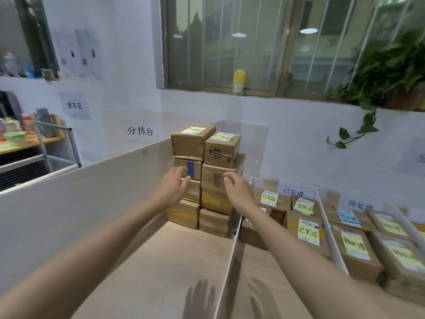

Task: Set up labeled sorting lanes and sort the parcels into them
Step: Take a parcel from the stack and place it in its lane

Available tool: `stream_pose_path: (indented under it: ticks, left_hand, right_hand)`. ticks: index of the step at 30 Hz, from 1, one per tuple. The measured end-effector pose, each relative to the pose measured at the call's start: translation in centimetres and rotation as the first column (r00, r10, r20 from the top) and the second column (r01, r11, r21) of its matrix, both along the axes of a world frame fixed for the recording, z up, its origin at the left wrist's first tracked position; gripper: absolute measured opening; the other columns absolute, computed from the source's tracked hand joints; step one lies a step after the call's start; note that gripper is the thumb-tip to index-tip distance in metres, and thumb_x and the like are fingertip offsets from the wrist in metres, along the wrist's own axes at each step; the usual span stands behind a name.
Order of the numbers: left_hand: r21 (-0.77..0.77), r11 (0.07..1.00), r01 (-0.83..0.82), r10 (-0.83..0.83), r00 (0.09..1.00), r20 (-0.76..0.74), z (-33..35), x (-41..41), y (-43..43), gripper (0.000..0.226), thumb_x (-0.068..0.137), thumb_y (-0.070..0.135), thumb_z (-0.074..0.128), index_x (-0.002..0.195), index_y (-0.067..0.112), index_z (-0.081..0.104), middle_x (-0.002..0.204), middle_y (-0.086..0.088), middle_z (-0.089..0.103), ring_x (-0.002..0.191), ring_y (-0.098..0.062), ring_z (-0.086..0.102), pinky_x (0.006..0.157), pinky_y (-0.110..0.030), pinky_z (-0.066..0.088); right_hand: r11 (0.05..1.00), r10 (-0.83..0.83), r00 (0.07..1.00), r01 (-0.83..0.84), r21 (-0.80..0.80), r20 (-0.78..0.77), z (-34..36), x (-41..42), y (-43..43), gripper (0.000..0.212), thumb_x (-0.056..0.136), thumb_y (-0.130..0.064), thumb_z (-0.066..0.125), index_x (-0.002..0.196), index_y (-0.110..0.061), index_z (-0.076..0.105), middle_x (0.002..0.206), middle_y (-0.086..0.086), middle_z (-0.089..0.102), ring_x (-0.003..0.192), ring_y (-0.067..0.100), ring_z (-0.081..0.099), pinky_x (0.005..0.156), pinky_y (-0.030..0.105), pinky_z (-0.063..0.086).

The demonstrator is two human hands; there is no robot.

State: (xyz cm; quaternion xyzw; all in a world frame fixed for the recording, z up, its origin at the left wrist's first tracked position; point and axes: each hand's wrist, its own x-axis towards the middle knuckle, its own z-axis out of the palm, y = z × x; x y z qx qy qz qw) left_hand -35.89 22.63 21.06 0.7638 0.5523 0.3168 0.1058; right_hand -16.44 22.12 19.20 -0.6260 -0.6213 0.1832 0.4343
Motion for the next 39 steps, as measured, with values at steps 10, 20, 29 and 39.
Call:
stream_pose_path:
  ticks: [10,20,29,39]
  left_hand:
    - [-0.002,0.998,0.066,-0.066,0.998,0.002,1.3,3.5,6.9,0.046,0.101,0.034,0.037,0.142,0.013,0.036,0.147,-0.006,0.04,0.134,-0.02,0.039,0.106,-0.035,0.035]
    - [0.055,0.976,0.209,-0.207,0.977,-0.043,3.9,6.7,14.6,0.04,0.101,0.033,0.035,0.136,0.015,0.04,0.142,-0.007,0.042,0.123,-0.022,0.046,0.097,-0.035,0.04]
    - [0.016,0.969,0.245,-0.245,0.969,0.011,3.1,8.9,22.0,0.042,0.099,0.03,0.033,0.135,0.011,0.043,0.139,-0.009,0.045,0.126,-0.024,0.044,0.102,-0.041,0.04]
    - [0.012,0.967,0.256,-0.254,0.951,0.177,2.6,10.9,25.0,0.04,0.099,0.019,0.034,0.135,0.003,0.042,0.137,-0.013,0.045,0.127,-0.026,0.039,0.102,-0.035,0.033]
  right_hand:
    - [0.998,-0.06,0.998,0.06,-0.019,0.0,0.6,2.8,4.5,0.035,0.101,-0.029,0.037,0.131,-0.022,0.053,0.134,-0.003,0.054,0.122,0.016,0.048,0.093,0.025,0.038]
    - [0.987,-0.156,0.988,0.156,0.027,0.014,2.8,3.6,11.5,0.034,0.099,-0.028,0.039,0.129,-0.019,0.055,0.129,-0.001,0.056,0.117,0.015,0.051,0.093,0.027,0.041]
    - [0.963,-0.265,0.963,0.266,0.029,-0.041,4.0,3.1,18.6,0.033,0.098,-0.022,0.039,0.126,-0.019,0.056,0.129,0.004,0.054,0.116,0.019,0.051,0.087,0.026,0.037]
    - [0.942,-0.332,0.884,0.326,-0.075,-0.33,3.6,2.8,22.2,0.03,0.095,-0.012,0.042,0.116,-0.018,0.062,0.124,0.0,0.06,0.103,0.014,0.05,0.083,0.022,0.036]
